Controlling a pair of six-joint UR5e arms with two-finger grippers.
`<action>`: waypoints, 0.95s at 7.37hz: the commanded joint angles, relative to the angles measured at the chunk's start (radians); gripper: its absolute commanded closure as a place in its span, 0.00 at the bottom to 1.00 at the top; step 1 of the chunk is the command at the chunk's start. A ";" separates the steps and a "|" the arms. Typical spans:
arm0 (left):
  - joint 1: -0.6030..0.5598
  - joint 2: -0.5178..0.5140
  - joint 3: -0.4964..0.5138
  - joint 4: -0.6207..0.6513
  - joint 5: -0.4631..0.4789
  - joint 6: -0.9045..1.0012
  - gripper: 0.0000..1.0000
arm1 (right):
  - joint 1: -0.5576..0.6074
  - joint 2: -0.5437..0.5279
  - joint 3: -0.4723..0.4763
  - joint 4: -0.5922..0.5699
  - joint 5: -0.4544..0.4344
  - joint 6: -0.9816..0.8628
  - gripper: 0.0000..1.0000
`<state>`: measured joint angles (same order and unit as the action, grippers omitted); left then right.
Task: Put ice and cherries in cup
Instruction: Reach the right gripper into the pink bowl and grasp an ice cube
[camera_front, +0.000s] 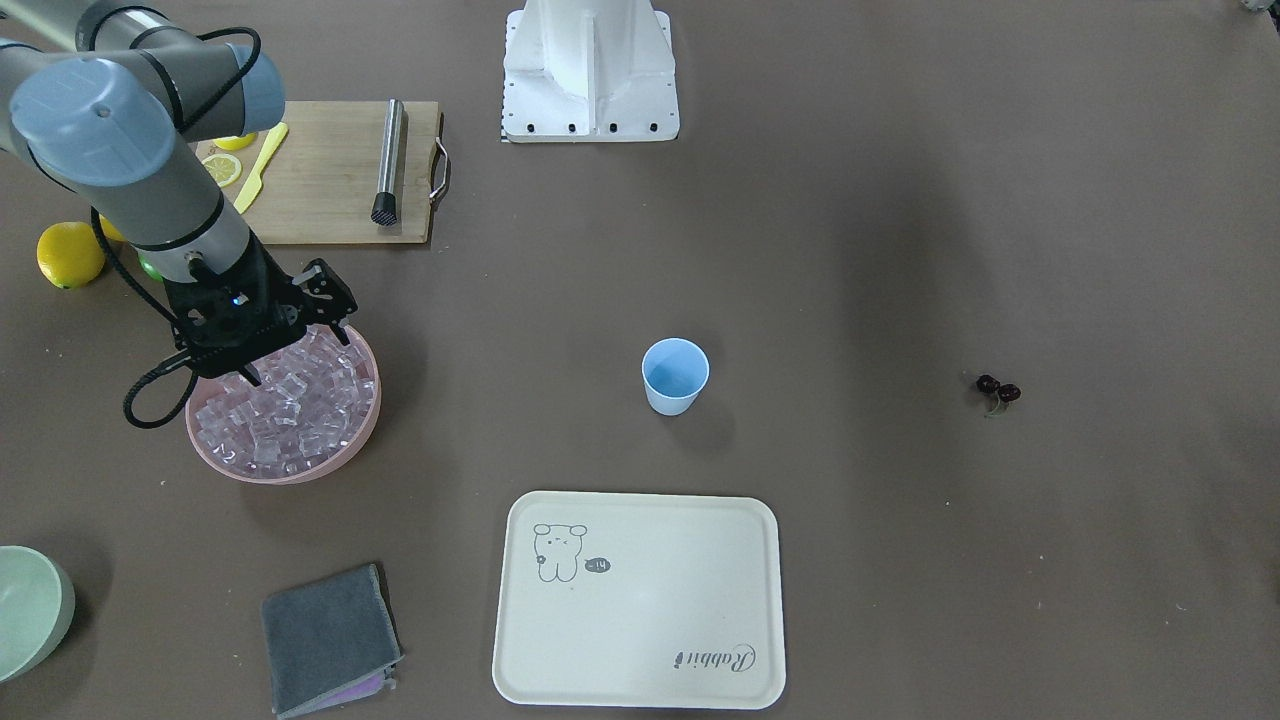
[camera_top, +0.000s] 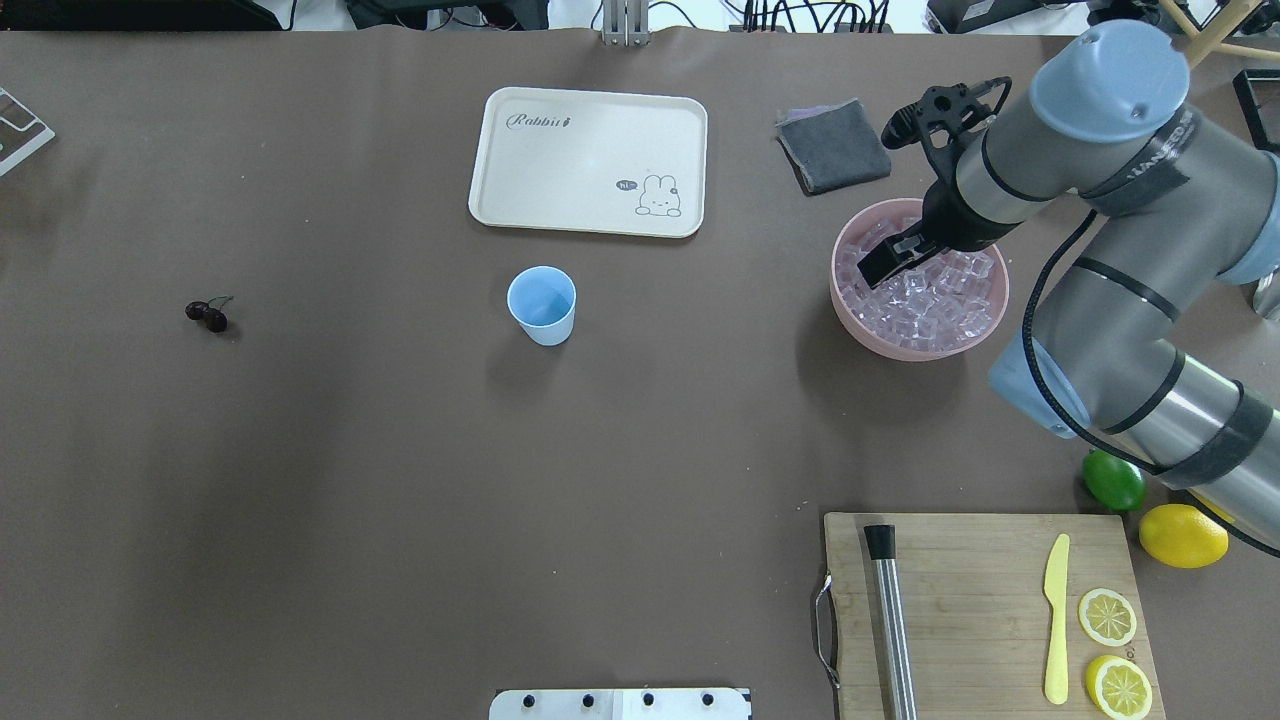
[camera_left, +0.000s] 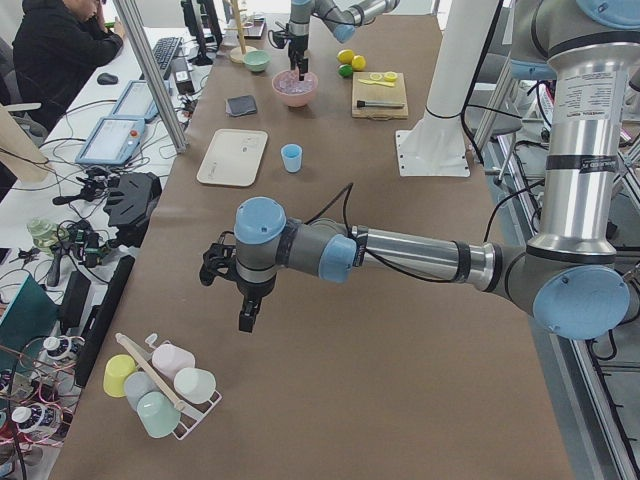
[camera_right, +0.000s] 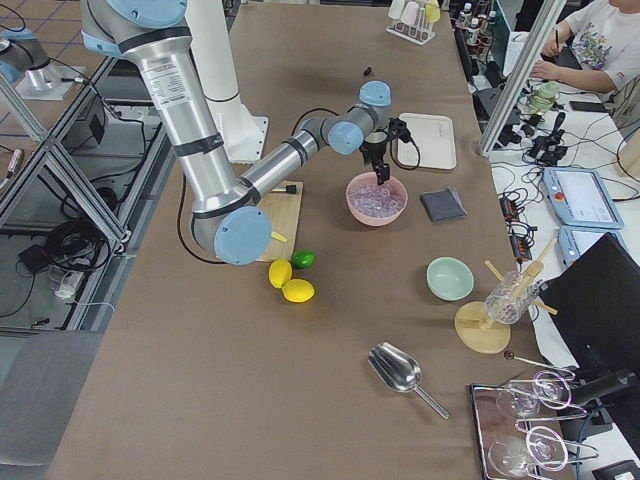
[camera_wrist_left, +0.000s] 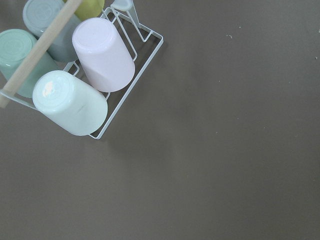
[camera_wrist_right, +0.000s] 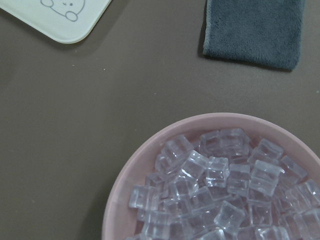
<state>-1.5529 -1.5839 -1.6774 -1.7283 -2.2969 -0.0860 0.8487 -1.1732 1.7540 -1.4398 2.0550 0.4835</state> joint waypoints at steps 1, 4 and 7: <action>0.008 -0.007 0.033 -0.034 0.000 -0.018 0.02 | 0.010 0.006 -0.099 0.100 0.002 -0.005 0.24; 0.008 -0.030 0.063 -0.036 0.001 -0.043 0.02 | -0.002 -0.014 -0.114 0.105 -0.001 -0.005 0.29; 0.008 -0.051 0.087 -0.037 -0.001 -0.044 0.02 | -0.014 -0.039 -0.107 0.105 -0.021 -0.006 0.29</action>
<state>-1.5448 -1.6306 -1.5917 -1.7657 -2.2973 -0.1289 0.8421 -1.2068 1.6458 -1.3347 2.0404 0.4772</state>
